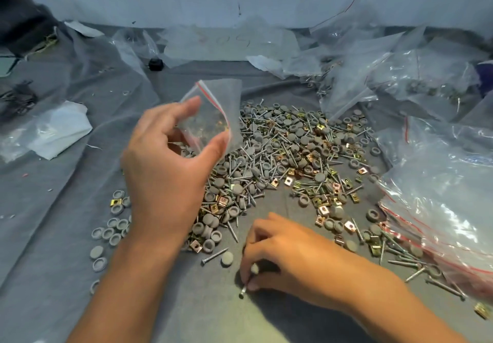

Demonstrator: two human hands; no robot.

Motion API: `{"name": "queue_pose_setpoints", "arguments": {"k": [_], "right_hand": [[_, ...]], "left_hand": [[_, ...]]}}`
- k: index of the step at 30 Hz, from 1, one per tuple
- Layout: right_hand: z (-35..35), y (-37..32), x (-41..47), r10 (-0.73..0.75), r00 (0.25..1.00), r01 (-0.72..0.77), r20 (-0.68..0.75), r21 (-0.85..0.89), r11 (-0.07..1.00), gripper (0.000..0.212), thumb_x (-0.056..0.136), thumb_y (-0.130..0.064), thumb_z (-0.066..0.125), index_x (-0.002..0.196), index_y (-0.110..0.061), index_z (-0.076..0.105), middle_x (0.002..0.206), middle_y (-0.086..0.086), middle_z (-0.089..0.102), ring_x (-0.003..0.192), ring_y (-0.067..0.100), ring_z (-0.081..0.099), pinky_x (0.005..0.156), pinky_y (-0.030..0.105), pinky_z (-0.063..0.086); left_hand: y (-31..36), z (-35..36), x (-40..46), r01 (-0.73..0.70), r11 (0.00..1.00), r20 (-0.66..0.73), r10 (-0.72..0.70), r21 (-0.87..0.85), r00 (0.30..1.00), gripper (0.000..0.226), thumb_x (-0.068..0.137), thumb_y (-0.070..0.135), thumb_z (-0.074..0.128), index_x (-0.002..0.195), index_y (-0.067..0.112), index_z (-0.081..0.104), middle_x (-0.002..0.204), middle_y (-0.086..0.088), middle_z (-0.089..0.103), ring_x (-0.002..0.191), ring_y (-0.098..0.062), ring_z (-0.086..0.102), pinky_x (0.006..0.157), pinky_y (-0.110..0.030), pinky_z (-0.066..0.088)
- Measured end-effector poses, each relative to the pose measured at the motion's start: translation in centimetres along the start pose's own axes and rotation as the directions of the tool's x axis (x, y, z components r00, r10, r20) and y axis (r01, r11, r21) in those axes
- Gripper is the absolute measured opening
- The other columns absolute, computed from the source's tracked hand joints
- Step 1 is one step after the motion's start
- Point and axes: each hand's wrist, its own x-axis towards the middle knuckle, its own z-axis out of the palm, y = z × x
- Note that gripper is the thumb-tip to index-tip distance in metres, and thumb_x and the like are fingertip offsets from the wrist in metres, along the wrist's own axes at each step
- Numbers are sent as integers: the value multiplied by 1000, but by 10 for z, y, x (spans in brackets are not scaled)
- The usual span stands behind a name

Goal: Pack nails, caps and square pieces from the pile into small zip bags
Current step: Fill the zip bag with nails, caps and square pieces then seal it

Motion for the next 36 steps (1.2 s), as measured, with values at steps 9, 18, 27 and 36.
{"name": "queue_pose_setpoints", "arguments": {"k": [9, 18, 27, 36], "right_hand": [[23, -21, 24, 164, 881, -183, -445, 0, 983, 4, 101, -30, 56, 102, -26, 56, 101, -12, 54, 94, 13, 44, 77, 27, 38], [25, -26, 16, 218, 918, -319, -331, -291, 902, 29, 73, -16, 78, 94, -21, 59, 82, -4, 58, 73, 20, 52, 59, 30, 40], [-42, 15, -7, 345, 852, -53, -394, 591, 805, 13, 101, -34, 54, 104, -30, 66, 90, -14, 64, 81, 4, 58, 72, 23, 44], [-45, 3, 7, 72, 597, 19, -799, 104, 994, 12, 91, -25, 74, 99, -22, 66, 91, -27, 52, 84, -5, 50, 74, 13, 37]], "left_hand": [[-2, 5, -3, -109, 980, 213, 72, 167, 974, 58, 69, 32, 87, 123, 19, 69, 112, 10, 61, 87, -6, 57, 82, -8, 40], [-3, 7, -4, -133, 973, 291, 73, 189, 954, 60, 69, 27, 89, 124, 17, 68, 112, 8, 62, 83, -6, 55, 81, 0, 34], [2, 15, -11, -175, 970, 412, 91, 171, 907, 62, 68, 28, 89, 125, 19, 67, 112, 11, 59, 78, 0, 50, 83, 1, 34], [10, 29, -24, -229, 964, 511, 131, 134, 849, 61, 68, 29, 89, 125, 21, 67, 114, 13, 58, 86, 0, 55, 84, -18, 48]]}}
